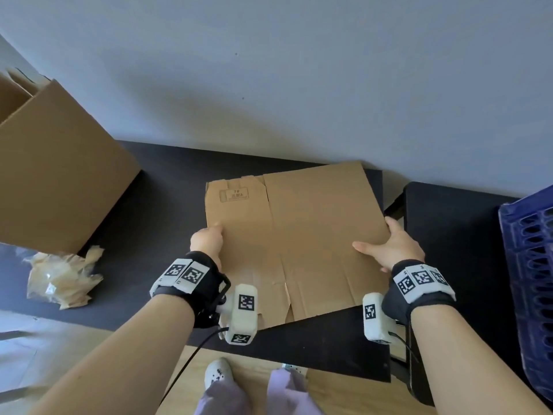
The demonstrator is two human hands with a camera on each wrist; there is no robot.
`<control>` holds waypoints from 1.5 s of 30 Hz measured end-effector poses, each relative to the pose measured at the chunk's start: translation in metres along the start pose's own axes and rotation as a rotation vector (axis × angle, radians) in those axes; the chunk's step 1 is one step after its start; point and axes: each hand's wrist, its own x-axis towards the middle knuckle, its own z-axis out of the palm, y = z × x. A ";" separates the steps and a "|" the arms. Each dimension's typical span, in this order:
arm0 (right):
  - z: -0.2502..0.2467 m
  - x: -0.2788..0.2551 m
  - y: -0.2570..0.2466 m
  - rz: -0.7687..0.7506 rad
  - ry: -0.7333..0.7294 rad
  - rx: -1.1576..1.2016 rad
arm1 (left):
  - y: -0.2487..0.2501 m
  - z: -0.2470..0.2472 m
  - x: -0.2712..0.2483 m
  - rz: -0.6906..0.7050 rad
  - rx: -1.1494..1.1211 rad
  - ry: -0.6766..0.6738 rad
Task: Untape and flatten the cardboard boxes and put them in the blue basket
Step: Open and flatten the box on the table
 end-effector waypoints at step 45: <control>-0.249 -0.300 0.058 -0.478 0.749 1.047 | 0.063 -0.033 -0.334 0.990 -0.581 -0.298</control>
